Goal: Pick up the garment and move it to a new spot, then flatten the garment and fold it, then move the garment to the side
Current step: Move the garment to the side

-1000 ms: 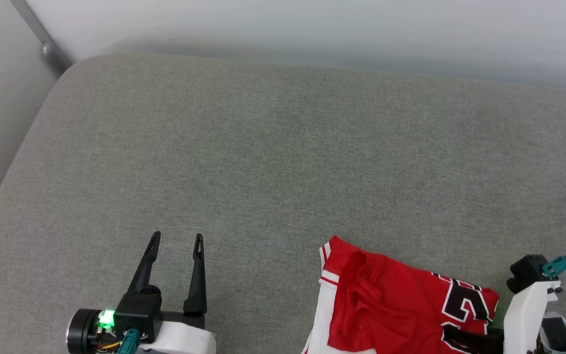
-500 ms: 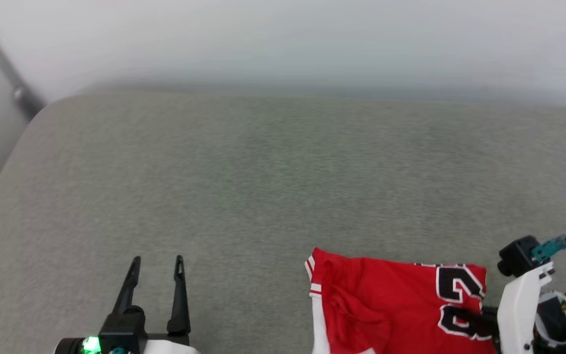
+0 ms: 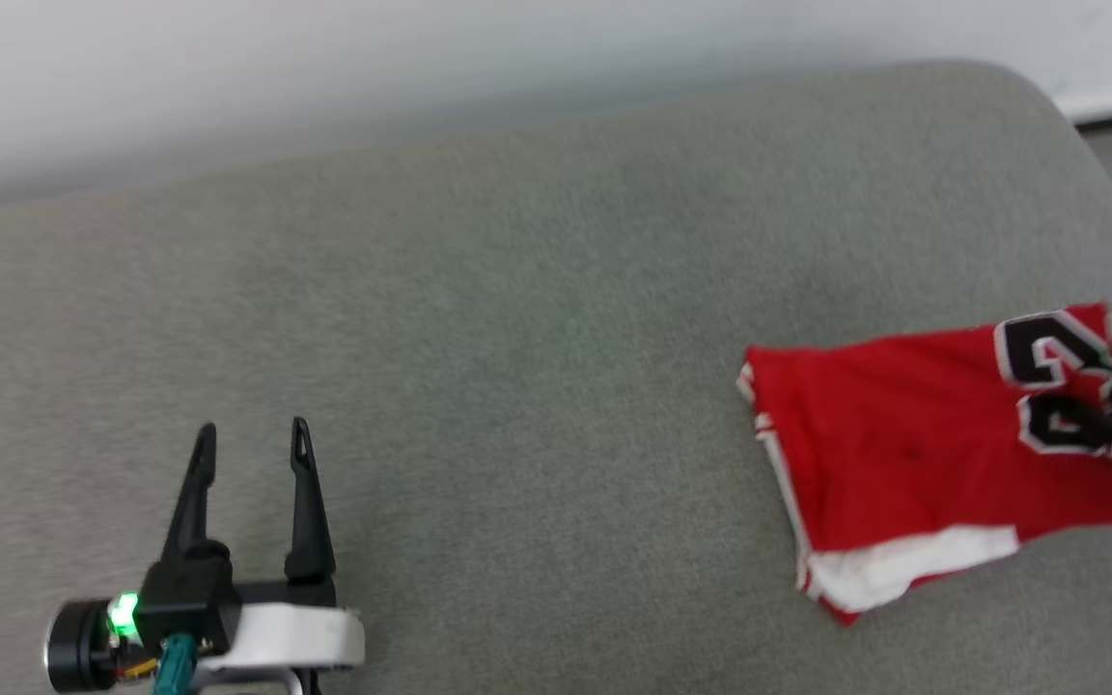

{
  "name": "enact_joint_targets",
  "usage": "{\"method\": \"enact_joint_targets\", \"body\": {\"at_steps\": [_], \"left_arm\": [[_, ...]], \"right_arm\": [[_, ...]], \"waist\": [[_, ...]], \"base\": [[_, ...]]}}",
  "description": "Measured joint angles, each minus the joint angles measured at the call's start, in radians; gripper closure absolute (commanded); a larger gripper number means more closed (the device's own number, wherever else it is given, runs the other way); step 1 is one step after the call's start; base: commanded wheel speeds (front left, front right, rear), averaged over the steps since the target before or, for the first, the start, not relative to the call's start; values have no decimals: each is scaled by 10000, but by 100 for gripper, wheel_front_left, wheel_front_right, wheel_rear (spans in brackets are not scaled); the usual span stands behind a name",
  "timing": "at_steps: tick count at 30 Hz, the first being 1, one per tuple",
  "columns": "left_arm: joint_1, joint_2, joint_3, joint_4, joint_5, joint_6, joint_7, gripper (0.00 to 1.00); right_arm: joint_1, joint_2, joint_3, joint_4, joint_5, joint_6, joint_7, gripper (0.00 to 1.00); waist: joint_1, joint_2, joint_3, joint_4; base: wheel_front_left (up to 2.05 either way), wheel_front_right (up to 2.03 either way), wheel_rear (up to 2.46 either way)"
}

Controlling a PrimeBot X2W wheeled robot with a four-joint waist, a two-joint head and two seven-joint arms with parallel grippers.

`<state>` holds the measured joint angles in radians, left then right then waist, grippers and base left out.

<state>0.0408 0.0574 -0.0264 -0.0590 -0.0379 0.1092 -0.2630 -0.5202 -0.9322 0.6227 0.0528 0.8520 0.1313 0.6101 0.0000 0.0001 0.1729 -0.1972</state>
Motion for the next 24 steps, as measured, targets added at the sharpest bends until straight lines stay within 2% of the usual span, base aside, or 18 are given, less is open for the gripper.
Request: {"method": "enact_joint_targets", "body": {"at_steps": [7, 11, 20, 24], "left_arm": [[-887, 307, -29, -293, 291, -211, 0, 0], [-1255, 523, -21, -545, 378, -267, 0, 0], [-1672, 780, -6, -1093, 430, -270, 0, 0], [-1721, 784, -67, -1124, 443, -249, 0, 0]], "right_arm": [[-1022, -441, -301, 1971, -635, -2, -579, 100], [-1484, -414, -717, 3039, -1022, 0, -1005, 100], [-2271, -378, -2082, 5166, -2023, 0, -1714, 100], [-2373, 84, -2452, 5891, -2443, 0, -1954, 100]], "waist": [[1, 0, 1454, -627], [1, 0, 2255, -747], [1, 0, 3556, -590], [1, 0, 3680, -424]], "base": [[0, 0, 0], [0, 0, 0], [0, 0, 0], [0, 0, 0]]}}
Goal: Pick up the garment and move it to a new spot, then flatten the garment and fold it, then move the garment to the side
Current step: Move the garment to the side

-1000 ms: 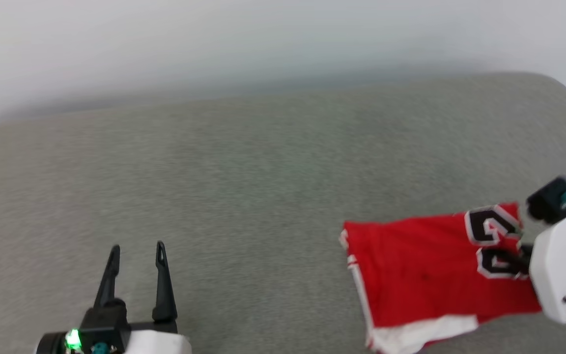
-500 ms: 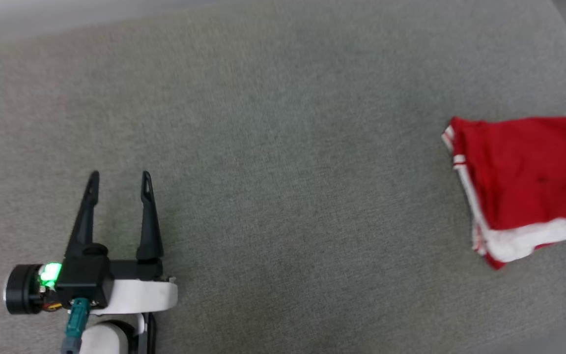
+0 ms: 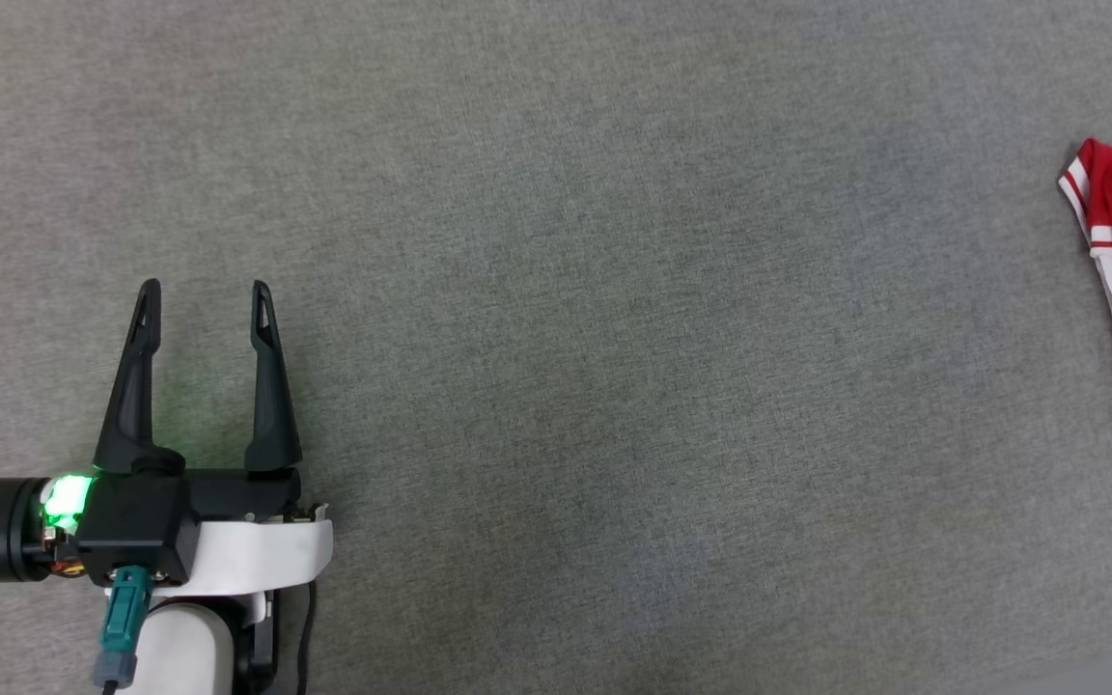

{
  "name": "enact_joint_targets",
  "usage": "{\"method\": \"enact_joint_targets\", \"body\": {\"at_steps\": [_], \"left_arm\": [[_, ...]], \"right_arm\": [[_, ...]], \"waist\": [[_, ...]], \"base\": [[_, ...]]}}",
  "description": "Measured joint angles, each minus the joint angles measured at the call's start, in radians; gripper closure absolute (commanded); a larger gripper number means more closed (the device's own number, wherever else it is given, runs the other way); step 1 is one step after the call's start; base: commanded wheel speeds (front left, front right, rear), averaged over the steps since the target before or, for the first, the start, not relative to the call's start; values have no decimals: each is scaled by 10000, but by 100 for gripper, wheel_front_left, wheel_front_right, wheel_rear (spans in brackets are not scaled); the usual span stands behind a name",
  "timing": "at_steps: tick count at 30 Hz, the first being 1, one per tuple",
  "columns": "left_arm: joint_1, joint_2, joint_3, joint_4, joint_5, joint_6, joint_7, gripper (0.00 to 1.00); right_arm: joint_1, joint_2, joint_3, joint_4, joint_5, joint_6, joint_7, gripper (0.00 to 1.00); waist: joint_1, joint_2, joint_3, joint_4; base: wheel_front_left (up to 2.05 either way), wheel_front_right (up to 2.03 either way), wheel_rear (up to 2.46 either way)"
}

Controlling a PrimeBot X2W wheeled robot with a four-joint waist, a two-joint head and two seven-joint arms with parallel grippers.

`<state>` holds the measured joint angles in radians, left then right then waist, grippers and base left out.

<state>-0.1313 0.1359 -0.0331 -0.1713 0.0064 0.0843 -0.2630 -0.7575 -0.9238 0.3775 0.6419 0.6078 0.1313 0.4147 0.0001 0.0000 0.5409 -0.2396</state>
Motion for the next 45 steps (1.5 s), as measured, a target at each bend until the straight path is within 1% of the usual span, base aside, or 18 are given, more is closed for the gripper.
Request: {"method": "enact_joint_targets", "body": {"at_steps": [1, 2, 3, 4, 5, 7, 9, 11, 15, 18, 21, 24, 27, 31, 34, 40, 45], "left_arm": [[1, -6, -10, 27, -2, 40, 0, 0], [1, -17, -27, 54, -4, 54, 0, 0], [11, -58, -54, 100, -12, 69, 0, 0], [37, -84, -81, 144, -29, 92, 2, 0], [81, -128, -109, 180, -46, 134, 0, 0], [257, -199, -153, 234, -123, 169, 0, 0], [535, -259, -199, 341, -196, 217, 0, 0], [831, -307, -205, 408, -257, 249, 0, 0], [1423, -407, -207, 602, -366, 309, 0, 0], [1750, -441, -207, 821, -387, 314, 0, 0], [1965, -472, -207, 1016, -407, 316, 2, 0], [2193, -502, -217, 1174, -454, 313, 0, 0], [2390, -533, -230, 1346, -479, 307, 0, 0], [2656, -568, -232, 1503, -541, 301, 0, 0], [2770, -587, -228, 1616, -546, 284, 0, 0], [2882, -617, -221, 1753, -533, 240, 0, 0], [2899, -654, -278, 1856, -500, 148, 0, 0]], "right_arm": [[1, 203, -84, 209, -75, 0, -6, 100], [3, 397, -178, 405, -192, 0, -23, 80], [9, 543, -274, 635, -336, 2, -98, 80], [19, 623, -353, 849, -531, 2, -155, 31], [35, 702, -458, 1014, -732, 2, -299, 0], [69, 855, -652, 1298, -1043, -2, -571, 0], [296, 918, -602, 1315, -1519, 4, -882, 0], [463, 907, -777, 1325, -1893, 2, -1375, 0], [622, 874, -1423, 1060, -3172, 0, -2928, 0], [925, 1250, -2217, 790, -3860, -2, -4153, 0], [1405, 1873, -2964, 387, -4364, 0, -5114, 0], [1964, 2614, -3530, -188, -4729, -2, -5785, 0], [2592, 3402, -3971, -941, -4886, 0, -6220, 0], [3357, 4428, -4460, -2069, -5125, -2, -6531, 0], [4036, 5246, -4587, -2961, -5227, -2, -6625, 0], [5287, 6635, -4585, -4587, -5298, -2, -6729, 0], [6378, 7580, -4466, -5382, -5292, -2, -6755, 0]], "waist": [[0, 0, -49, 22], [0, 0, -125, 35], [0, 0, -221, 50], [0, 0, -341, 72], [0, 0, -477, 98], [-1, 0, -807, 158], [-1, 1, -1187, 233], [-1, 0, -1614, 329], [-1, 0, -2476, 563], [-2, 0, -3069, 786], [-2, 0, -3587, 1047], [-2, 0, -4051, 1318], [-3, 0, -4463, 1602], [-3, 0, -4934, 1954], [-3, 0, -5226, 2180], [-3, 0, -5530, 2521], [-3, 0, -5644, 2717]], "base": [[0, 0, 0], [0, 0, 0], [0, 0, 0], [0, 0, 0], [0, 0, 0], [0, 0, 0], [0, 0, 0], [0, 0, 0], [0, 0, 0], [0, 0, 0], [0, 0, 0], [0, 0, 0], [0, 0, 0], [0, 0, 0], [0, 0, 0], [0, 0, 0], [0, 0, 0]]}}
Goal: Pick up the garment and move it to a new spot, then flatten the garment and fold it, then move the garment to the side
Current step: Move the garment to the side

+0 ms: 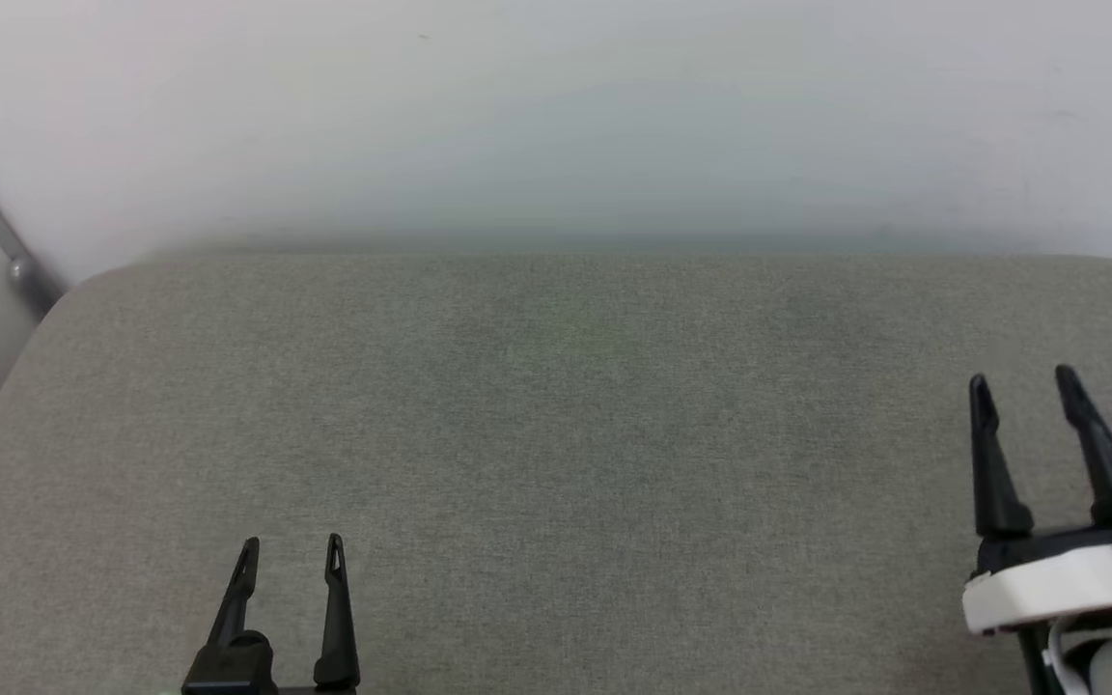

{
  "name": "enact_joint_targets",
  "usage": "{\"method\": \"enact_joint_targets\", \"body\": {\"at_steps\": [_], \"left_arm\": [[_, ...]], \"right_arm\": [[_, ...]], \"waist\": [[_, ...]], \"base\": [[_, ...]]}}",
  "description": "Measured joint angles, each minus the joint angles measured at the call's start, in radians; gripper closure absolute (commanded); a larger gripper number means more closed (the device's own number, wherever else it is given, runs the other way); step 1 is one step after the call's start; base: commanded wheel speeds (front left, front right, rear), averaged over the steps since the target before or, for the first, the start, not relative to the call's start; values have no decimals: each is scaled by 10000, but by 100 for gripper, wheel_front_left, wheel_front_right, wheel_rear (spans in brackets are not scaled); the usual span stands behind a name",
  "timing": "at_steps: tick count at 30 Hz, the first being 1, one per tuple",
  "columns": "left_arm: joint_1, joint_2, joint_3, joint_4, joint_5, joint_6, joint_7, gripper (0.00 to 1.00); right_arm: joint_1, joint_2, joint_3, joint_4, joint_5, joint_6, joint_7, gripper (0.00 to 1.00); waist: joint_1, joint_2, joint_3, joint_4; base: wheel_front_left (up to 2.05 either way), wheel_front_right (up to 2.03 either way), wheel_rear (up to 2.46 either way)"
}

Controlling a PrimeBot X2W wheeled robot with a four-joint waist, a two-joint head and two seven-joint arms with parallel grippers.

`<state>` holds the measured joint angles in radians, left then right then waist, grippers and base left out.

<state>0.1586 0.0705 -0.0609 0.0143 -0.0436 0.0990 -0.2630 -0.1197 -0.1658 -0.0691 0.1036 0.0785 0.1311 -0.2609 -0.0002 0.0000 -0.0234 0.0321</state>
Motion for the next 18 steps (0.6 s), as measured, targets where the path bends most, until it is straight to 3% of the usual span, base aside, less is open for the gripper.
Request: {"method": "enact_joint_targets", "body": {"at_steps": [6, 18], "left_arm": [[-3, -42, -46, 96, 31, -100, 0, 0], [177, -90, -119, -15, 25, -295, 0, 0]], "right_arm": [[1282, 755, 8, -301, 173, 0, -15, 0], [2881, 1118, -337, -932, 508, 0, -23, 0]], "waist": [[0, 0, -131, 308], [1, 0, -399, 648]], "base": [[0, 0, 0], [0, 0, 0]]}}
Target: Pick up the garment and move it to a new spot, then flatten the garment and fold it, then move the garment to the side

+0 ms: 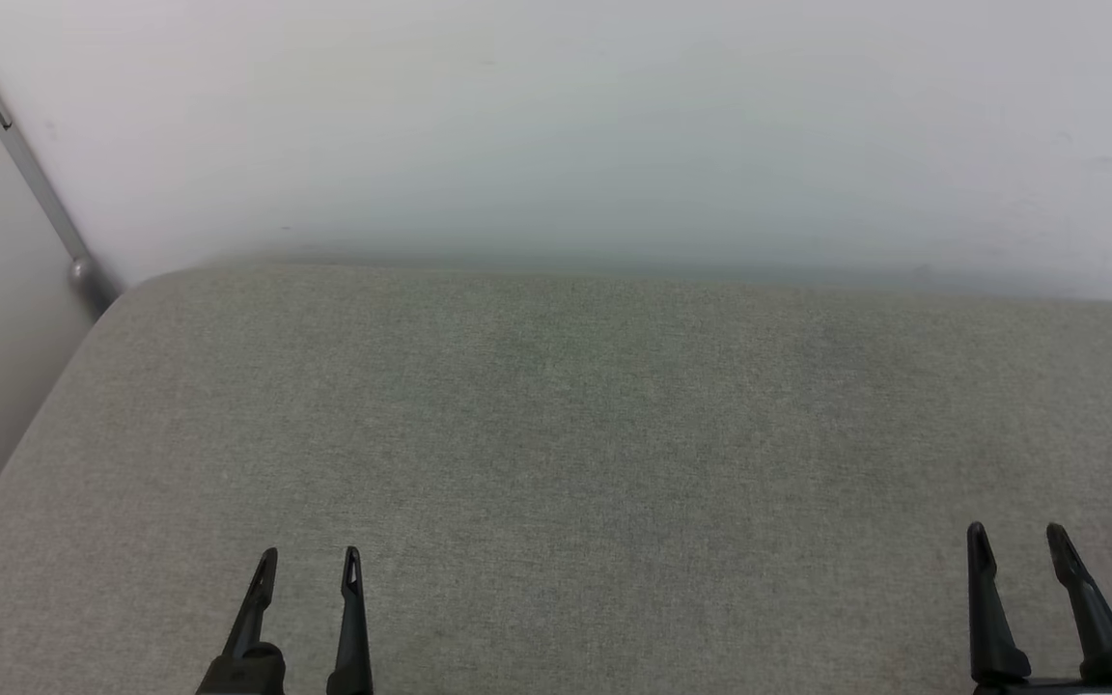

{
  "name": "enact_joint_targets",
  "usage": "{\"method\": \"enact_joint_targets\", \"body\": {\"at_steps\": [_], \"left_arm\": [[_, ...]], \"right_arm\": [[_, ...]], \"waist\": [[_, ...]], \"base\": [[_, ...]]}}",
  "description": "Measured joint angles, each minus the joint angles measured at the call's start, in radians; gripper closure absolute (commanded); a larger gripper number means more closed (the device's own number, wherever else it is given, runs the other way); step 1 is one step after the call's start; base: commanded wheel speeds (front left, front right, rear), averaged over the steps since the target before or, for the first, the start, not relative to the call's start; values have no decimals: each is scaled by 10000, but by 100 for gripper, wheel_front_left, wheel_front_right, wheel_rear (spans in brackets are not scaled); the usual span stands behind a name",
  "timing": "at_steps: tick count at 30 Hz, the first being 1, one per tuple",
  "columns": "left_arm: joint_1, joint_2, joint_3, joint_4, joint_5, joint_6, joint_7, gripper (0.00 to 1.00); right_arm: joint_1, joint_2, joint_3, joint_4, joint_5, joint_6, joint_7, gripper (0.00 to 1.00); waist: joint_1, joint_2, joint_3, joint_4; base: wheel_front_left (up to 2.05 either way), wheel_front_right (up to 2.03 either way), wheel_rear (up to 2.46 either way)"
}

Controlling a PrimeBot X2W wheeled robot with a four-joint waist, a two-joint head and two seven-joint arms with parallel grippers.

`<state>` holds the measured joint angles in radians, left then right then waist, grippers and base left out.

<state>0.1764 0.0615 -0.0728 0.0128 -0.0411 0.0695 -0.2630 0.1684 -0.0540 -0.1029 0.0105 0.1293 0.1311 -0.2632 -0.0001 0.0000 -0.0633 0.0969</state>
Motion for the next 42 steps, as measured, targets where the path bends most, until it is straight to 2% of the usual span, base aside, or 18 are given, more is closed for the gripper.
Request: {"method": "enact_joint_targets", "body": {"at_steps": [18, 19, 27, 42], "left_arm": [[141, -54, -67, -50, -33, -171, 0, 0], [143, -56, -69, -46, -36, -182, 0, 100], [286, -59, -144, 575, -249, -215, 82, 100], [-142, 13, 38, 928, -3436, -539, 650, 100]], "right_arm": [[776, 15, -6, -389, 449, 0, 0, 0], [779, 15, -2, -391, 441, 0, 0, 100], [815, 21, 31, 240, 637, 0, 100, 100], [301, 15, 75, 637, 3434, 0, 757, 100]], "waist": [[0, 0, 21, -65], [1, 0, 29, -67], [0, 0, 51, -80], [1, 0, 124, -188]], "base": [[0, 0, 0], [0, 0, 0], [0, 0, 0], [0, 0, 0]]}}
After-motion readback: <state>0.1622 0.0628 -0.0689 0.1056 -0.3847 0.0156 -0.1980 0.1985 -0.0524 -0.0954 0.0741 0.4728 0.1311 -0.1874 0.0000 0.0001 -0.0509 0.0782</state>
